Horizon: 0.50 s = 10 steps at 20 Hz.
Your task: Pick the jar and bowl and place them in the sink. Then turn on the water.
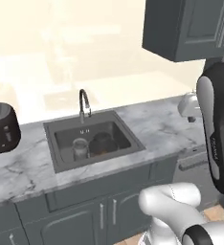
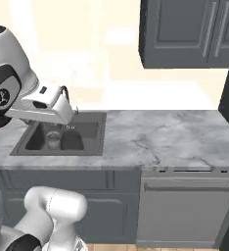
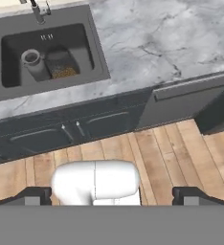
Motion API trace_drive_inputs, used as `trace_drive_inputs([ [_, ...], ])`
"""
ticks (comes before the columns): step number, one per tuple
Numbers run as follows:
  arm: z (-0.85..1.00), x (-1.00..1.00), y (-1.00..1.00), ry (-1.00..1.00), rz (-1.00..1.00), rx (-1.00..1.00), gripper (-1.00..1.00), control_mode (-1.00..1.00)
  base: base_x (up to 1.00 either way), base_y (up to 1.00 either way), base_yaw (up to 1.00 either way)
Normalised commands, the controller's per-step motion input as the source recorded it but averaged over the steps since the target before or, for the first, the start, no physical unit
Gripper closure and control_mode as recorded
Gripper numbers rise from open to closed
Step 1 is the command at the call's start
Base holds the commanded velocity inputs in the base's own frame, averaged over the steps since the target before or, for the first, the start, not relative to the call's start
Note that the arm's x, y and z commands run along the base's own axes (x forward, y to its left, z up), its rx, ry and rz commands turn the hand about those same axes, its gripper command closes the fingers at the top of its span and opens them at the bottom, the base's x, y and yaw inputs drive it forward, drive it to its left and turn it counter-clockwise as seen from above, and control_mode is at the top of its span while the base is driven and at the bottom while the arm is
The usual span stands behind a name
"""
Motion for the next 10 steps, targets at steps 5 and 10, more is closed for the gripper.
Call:
trace_drive_inputs([
  [5, 0.00, 0.00, 0.00, 0.00, 0.00, 0.00, -1.00, 1.00, -0.61, 0.00, -0.70],
  [10, 0.00, 0.00, 0.00, 0.00, 0.00, 0.00, -1.00, 1.00, -0.51, 0.00, -0.81],
])
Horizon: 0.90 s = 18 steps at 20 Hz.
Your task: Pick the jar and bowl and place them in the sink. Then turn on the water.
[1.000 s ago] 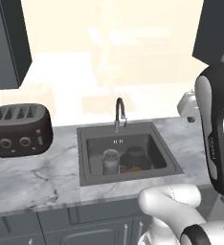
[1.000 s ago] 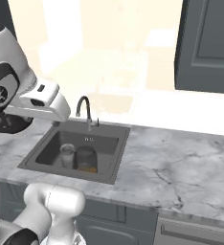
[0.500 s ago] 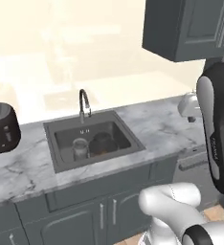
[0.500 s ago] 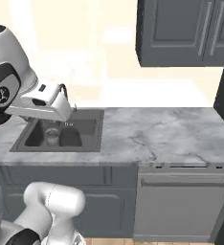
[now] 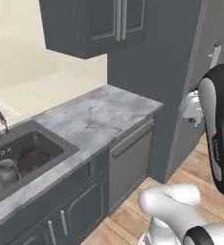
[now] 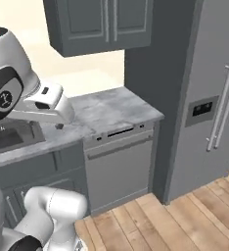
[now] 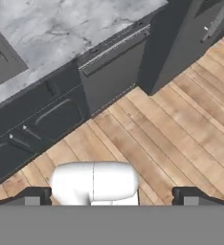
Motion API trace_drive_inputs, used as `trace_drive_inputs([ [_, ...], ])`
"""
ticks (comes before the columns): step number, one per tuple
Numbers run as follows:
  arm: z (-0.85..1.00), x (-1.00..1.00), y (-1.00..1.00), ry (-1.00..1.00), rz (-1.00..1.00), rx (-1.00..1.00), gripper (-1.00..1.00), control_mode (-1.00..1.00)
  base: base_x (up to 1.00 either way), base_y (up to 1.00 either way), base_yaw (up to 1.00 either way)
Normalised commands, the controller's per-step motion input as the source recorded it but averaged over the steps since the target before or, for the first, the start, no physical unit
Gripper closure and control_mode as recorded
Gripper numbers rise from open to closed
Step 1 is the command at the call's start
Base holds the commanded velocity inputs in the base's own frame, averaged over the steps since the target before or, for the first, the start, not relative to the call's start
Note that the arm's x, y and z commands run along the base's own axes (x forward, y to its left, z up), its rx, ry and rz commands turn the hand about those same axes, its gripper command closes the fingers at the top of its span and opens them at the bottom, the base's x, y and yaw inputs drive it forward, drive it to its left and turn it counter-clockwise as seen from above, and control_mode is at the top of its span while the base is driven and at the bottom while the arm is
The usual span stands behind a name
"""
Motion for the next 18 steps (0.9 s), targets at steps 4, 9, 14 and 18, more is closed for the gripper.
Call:
trace_drive_inputs([
  [4, 0.00, 0.00, 0.00, 0.00, 0.00, 0.00, -1.00, 1.00, -0.46, 0.00, -0.85],
  [9, 0.00, 0.00, 0.00, 0.00, 0.00, 0.00, -1.00, 1.00, -0.42, 0.00, -0.85],
  [14, 0.00, 0.00, 0.00, 0.00, 0.00, 0.00, -1.00, 1.00, -0.24, 0.00, -0.80],
  [18, 0.00, 0.00, 0.00, 0.00, 0.00, 0.00, -1.00, 1.00, -0.05, 0.00, -0.69],
])
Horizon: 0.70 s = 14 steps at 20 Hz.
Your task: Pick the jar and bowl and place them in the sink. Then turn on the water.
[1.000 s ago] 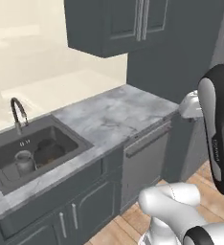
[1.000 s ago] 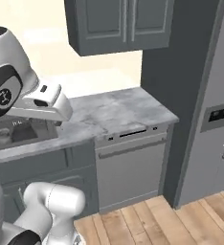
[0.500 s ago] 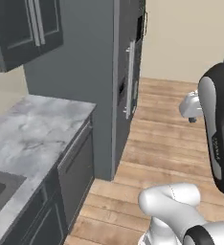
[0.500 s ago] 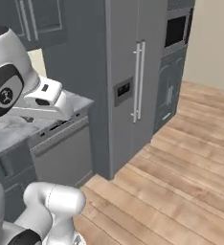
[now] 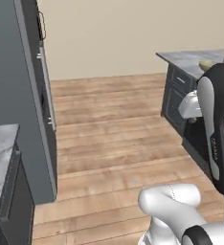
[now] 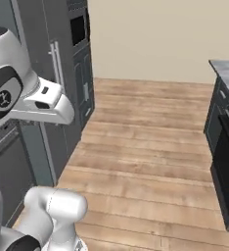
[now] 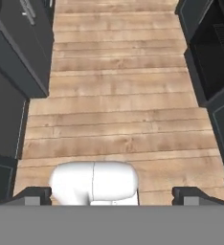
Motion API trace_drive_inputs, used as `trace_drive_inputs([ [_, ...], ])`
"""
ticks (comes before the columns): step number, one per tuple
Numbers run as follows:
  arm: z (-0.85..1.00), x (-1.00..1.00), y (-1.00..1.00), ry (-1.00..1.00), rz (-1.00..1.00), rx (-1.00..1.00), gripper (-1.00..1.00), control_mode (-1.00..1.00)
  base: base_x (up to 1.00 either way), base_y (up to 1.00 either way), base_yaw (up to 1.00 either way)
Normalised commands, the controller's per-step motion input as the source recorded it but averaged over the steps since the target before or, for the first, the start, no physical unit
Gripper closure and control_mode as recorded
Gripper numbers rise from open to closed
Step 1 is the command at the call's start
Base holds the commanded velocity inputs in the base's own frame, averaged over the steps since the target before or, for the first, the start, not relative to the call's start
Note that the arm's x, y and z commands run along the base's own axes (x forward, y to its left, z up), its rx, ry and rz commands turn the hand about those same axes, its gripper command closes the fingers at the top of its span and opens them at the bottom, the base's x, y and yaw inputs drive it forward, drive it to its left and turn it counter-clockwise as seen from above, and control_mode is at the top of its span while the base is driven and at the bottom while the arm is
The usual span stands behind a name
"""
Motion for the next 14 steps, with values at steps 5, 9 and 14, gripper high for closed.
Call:
trace_drive_inputs([
  [5, 0.00, 0.00, 0.00, 0.00, 0.00, 0.00, -1.00, 1.00, 0.49, 0.03, -0.49],
  [9, 0.00, 0.00, 0.00, 0.00, 0.00, 0.00, -1.00, 1.00, 0.99, 0.10, -0.26],
  [14, 0.00, 0.00, 0.00, 0.00, 0.00, 0.00, -1.00, 1.00, 1.00, 0.06, -0.09],
])
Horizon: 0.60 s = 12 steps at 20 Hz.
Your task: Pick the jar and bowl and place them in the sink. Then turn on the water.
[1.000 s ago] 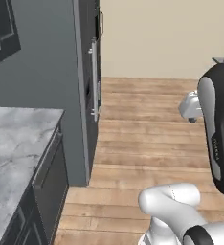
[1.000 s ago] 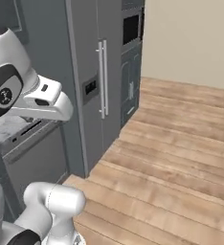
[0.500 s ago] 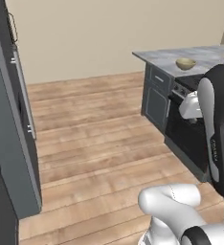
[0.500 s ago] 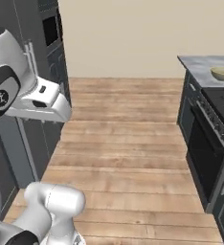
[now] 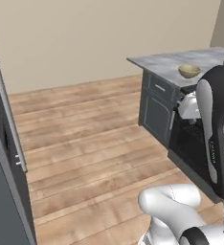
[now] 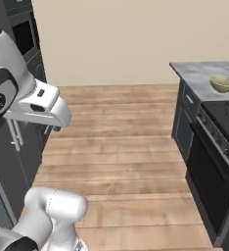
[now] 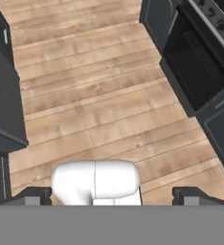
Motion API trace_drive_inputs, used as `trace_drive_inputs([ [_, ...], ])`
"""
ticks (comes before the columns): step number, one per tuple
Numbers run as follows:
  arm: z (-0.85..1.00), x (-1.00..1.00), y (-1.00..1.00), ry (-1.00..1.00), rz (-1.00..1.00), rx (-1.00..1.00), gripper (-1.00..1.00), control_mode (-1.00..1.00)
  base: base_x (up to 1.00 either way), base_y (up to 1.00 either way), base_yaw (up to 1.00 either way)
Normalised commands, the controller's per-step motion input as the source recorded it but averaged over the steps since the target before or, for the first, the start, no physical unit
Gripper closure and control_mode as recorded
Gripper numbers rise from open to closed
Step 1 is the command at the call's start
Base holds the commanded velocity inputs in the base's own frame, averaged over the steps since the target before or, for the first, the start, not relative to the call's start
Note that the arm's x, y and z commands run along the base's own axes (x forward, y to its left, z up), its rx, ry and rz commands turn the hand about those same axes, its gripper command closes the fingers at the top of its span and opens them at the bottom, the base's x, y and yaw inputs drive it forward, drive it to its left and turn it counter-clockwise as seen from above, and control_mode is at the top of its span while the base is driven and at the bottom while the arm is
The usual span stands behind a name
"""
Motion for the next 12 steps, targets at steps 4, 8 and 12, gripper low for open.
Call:
trace_drive_inputs([
  [4, 0.00, 0.00, 0.00, 0.00, 0.00, 0.00, -1.00, 1.00, 1.00, 0.01, 0.00],
  [8, 0.00, 0.00, 0.00, 0.00, 0.00, 0.00, -1.00, 1.00, 1.00, 0.05, 0.00],
  [12, 0.00, 0.00, 0.00, 0.00, 0.00, 0.00, -1.00, 1.00, 1.00, 0.01, 0.00],
])
